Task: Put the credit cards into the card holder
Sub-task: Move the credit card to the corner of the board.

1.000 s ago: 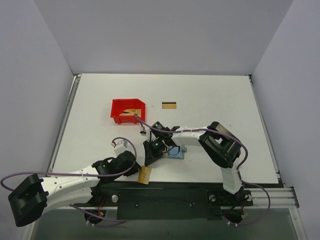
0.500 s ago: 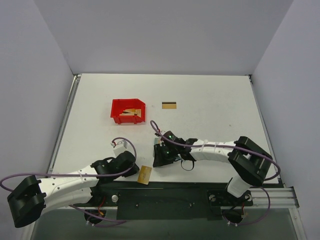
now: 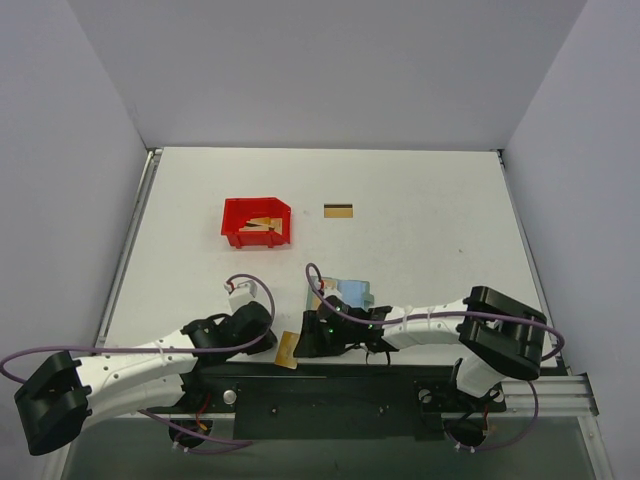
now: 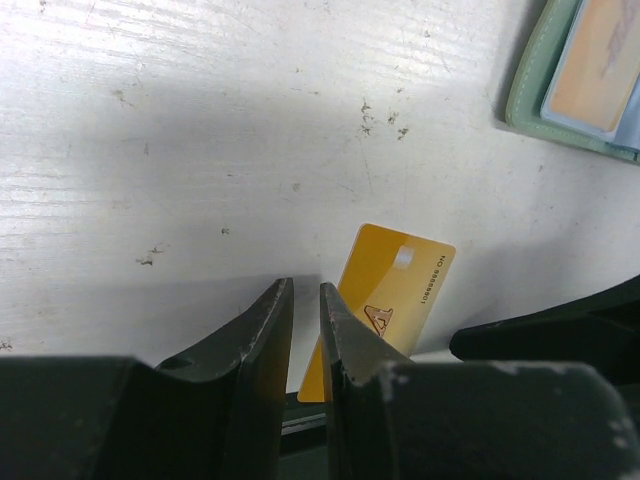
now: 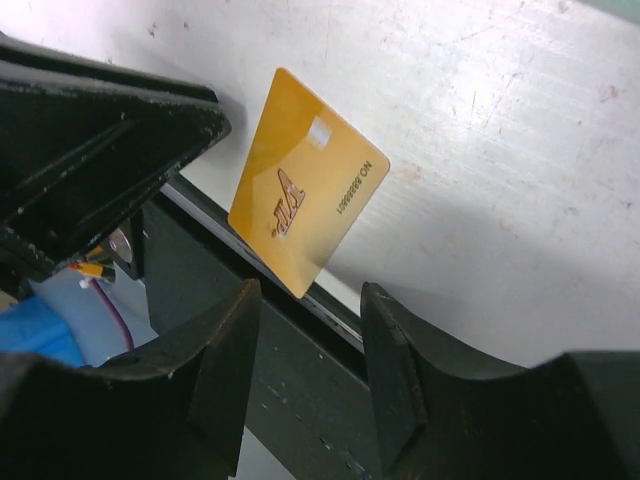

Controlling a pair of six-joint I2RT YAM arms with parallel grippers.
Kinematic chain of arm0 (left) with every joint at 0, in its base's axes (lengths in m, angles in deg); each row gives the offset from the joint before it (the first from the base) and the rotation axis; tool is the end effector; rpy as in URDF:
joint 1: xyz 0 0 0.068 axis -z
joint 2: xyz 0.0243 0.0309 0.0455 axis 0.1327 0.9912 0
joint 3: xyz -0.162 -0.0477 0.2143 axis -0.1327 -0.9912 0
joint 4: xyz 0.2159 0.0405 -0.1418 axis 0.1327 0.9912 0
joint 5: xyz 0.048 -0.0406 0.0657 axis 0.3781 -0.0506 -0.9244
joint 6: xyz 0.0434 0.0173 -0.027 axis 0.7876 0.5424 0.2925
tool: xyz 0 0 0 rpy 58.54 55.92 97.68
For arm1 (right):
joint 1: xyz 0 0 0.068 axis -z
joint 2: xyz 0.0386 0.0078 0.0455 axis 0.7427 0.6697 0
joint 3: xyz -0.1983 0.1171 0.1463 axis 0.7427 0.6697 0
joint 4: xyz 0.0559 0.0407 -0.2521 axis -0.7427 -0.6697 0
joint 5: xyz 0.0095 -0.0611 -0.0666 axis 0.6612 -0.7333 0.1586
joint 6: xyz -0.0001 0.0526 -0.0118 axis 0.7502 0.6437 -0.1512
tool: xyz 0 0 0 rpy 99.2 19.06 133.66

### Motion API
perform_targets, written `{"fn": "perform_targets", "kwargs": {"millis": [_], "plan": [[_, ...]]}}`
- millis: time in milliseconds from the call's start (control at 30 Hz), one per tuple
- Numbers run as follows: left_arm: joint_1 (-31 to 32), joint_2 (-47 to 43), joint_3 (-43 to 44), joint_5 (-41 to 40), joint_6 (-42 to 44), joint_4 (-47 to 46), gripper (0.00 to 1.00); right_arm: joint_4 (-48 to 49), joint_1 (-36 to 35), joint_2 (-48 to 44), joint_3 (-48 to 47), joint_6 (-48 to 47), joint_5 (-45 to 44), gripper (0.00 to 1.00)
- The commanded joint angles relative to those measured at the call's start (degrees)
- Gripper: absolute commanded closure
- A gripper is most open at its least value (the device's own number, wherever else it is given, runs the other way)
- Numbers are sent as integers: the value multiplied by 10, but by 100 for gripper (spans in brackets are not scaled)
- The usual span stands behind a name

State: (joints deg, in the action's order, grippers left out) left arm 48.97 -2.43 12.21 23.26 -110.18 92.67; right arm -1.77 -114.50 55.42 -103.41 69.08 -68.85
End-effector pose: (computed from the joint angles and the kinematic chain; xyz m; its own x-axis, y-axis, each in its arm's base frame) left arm 0.0942 -0.1243 0.1473 -0.8351 -0.3151 -0.4509 -0.1166 0.9025 -0.4146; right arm 0.1114 0.2758 0.1523 -0.9448 -0.0733 -0.3192 -0.3032 0.5643 0.7679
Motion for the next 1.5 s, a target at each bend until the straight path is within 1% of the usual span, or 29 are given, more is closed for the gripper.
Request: {"fn": "perform_targets", "kwargs": {"millis": [0, 133, 300, 467, 633, 733, 933, 1233, 1333, 1433, 1467], "plan": [[4, 11, -9, 12, 26, -1, 72, 78, -3, 30, 14, 59, -17, 59], [4, 22, -18, 34, 40, -33, 73, 105, -6, 50, 21, 83, -2, 59], [9, 34, -18, 42, 43, -43, 75, 129, -27, 41, 46, 106, -11, 59], [15, 20, -29, 41, 33, -41, 75, 67, -59, -11, 50, 101, -66, 59], [17, 3, -36, 41, 29, -29, 75, 55, -63, -32, 61, 110, -87, 59], [19, 0, -36, 41, 28, -23, 75, 74, -64, -25, 69, 116, -92, 59], [33, 2, -36, 43, 17, -19, 75, 117, -57, 18, 66, 131, -70, 59], [52, -2, -43, 40, -8, -14, 76, 244, -44, 65, 112, 185, -65, 59], [54, 0, -41, 40, -8, -12, 76, 277, -41, 80, 126, 199, -70, 62], [57, 2, -39, 40, -8, -11, 76, 317, -38, 93, 138, 207, -78, 71], [56, 3, -38, 40, -8, -9, 76, 322, -38, 92, 145, 208, -83, 76]]}}
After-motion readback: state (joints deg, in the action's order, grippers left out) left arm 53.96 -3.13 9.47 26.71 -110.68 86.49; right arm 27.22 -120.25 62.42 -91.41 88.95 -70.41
